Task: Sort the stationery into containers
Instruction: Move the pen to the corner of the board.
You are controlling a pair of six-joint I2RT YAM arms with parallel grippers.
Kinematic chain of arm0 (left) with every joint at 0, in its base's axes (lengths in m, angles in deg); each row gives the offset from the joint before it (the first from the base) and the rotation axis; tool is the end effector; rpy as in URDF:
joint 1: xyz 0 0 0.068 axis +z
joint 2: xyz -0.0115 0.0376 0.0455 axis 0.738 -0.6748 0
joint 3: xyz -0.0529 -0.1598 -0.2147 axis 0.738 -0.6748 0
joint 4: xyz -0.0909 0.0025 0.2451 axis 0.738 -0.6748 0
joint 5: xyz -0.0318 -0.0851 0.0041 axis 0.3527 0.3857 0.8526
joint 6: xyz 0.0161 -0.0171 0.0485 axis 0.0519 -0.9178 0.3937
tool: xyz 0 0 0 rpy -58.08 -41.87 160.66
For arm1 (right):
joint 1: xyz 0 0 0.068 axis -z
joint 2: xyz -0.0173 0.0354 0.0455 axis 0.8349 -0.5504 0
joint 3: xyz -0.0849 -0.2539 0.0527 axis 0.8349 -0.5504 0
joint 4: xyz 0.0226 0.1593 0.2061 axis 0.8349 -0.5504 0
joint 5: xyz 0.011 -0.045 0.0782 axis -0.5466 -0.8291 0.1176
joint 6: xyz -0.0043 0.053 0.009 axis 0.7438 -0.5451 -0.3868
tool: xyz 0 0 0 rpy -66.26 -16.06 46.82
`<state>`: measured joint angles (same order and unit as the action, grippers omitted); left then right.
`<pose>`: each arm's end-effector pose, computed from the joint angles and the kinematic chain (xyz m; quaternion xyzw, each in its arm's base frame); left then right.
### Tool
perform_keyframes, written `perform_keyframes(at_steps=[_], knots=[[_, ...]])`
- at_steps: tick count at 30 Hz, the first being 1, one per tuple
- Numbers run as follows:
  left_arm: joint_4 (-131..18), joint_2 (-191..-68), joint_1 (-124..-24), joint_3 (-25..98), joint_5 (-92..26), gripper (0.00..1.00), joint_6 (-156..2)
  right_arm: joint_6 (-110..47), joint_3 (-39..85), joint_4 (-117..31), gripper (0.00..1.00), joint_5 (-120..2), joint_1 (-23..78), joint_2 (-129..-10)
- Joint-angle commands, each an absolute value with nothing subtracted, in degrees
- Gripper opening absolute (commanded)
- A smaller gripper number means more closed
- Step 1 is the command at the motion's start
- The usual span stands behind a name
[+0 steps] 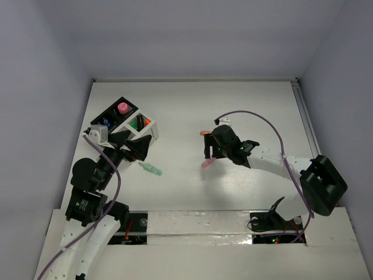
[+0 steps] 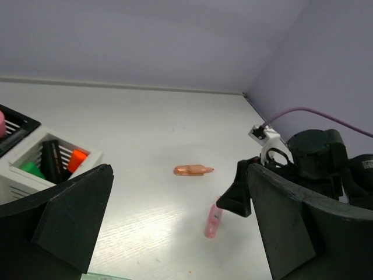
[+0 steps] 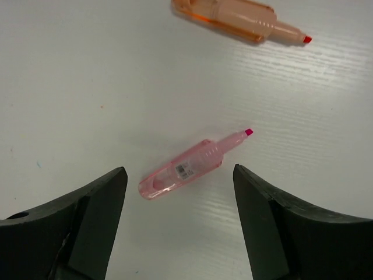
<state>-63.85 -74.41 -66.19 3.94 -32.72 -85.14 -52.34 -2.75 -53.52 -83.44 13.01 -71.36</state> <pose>0.0825 -0.0334 0.3686 0.0518 0.6134 -0.3011 0.7283 0.2261 0.2013 0.2164 -0.0727 0.9112 0.1165 0.3884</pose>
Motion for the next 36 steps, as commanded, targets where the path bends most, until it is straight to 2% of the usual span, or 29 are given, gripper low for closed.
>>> perform_keyframes(at_steps=[1, 4, 6, 8, 14, 23, 31, 34, 36], knots=[[-58.97, -76.04, -65.93, 2.6, -27.07, 0.99, -88.41, -56.86, -3.66, -55.07, 0.8, -80.88, 12.66, -70.57], [-57.21, -76.83, -65.93, 1.46, -25.12, 0.99, -90.78, -57.92, -4.01, -53.75, 0.81, -79.47, 12.66, -72.95], [-56.07, -77.36, -65.93, 0.24, -24.16, 0.99, -91.93, -58.27, -4.54, -53.22, 0.76, -77.28, 12.66, -73.13], [-56.59, -77.71, -65.93, 0.49, -24.42, 0.99, -91.76, -59.15, -4.89, -53.65, 0.76, -76.57, 11.88, -72.78], [-56.6, -77.98, -65.32, 1.37, -25.3, 0.99, -90.97, -61.96, -5.24, -55.85, 0.85, -75.17, 7.75, -73.92], [-57.56, -77.98, -64.79, 1.37, -25.3, 0.99, -90.44, -62.58, -3.67, -52.6, 0.87, -76.12, 7.04, -81.81], [-57.39, -78.33, -64.79, 1.46, -25.12, 0.99, -90.35, -61.0, 0.91, -58.74, 0.76, -83.5, 5.98, -87.63], [-57.3, -78.42, -64.79, 1.46, -25.04, 0.99, -90.26, -61.08, 1.44, -62.17, 0.68, -87.19, 5.46, -88.16], [-57.12, -78.59, -64.79, 1.55, -24.78, 0.99, -90.27, -61.08, 1.18, -63.32, 0.59, -89.31, 5.45, -87.98]])
